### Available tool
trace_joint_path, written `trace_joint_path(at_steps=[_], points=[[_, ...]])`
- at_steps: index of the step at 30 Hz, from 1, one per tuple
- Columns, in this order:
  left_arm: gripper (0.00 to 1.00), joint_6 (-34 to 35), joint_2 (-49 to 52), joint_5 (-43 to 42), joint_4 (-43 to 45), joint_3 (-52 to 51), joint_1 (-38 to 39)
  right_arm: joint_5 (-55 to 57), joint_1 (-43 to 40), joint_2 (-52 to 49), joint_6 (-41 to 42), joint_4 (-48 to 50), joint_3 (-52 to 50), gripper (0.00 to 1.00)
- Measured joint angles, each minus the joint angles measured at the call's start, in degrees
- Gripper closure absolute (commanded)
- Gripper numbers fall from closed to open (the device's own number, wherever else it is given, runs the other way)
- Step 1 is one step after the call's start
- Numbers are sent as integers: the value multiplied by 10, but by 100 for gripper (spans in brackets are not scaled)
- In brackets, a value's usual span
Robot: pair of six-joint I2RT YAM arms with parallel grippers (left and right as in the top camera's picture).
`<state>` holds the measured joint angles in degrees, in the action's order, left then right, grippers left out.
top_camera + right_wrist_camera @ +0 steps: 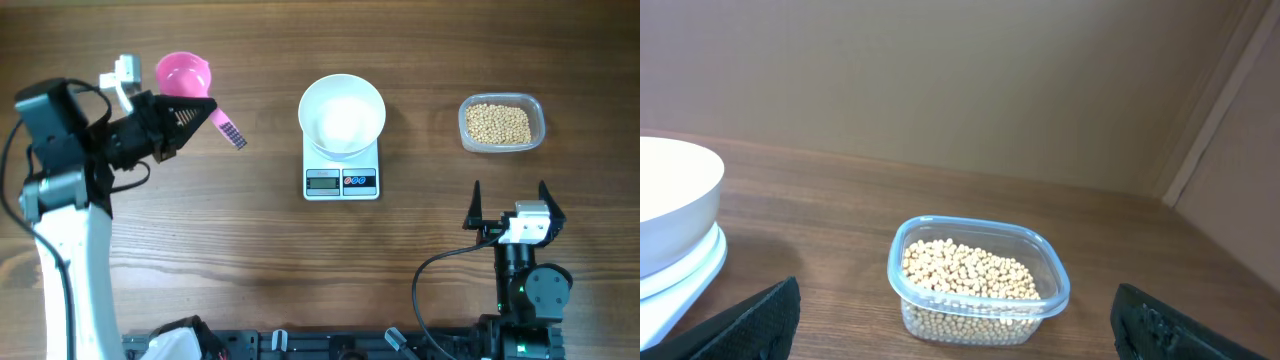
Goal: Scoop item into bowl and weigh 150g on scale
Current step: 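Lift the pink scoop with the left gripper toward the bowl, then bring the right gripper to the scoop handle above the bowl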
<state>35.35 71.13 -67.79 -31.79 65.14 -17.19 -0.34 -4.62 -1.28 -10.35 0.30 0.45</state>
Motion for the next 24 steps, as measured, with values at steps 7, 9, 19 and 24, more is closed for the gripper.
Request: trace_joint_path(at_steps=[7,9,19,24], points=[[96,39,-42,73,10,0,0,-15,0,0,38,32,-1,0],[96,45,-42,78,10,0,3,-48,0,0,107,40,-1,0],[96,116,-42,108,165,0,150,-137,0,-2,642,8,-1,0],[96,188,-42,161,229,0,221,-150,0,-6,813,142,-1,0]])
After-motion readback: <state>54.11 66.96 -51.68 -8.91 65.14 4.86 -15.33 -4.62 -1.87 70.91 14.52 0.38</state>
